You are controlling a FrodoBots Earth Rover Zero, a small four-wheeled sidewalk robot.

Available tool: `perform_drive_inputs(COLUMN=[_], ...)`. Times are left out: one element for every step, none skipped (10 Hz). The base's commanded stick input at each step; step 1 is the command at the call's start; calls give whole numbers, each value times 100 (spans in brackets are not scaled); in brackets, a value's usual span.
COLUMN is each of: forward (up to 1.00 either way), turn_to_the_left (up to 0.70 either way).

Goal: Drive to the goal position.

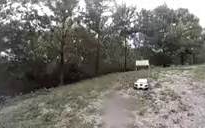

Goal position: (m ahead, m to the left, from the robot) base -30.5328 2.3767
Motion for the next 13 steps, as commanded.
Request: perform_drive_inputs(forward=[0, 0, 0, 0, 0, 0, 0, 0, 0, 0, 0, 0, 0], turn_to_the_left=[70, 70, 70, 70, 70, 70, 70, 70, 70, 70, 70, 70, 0])
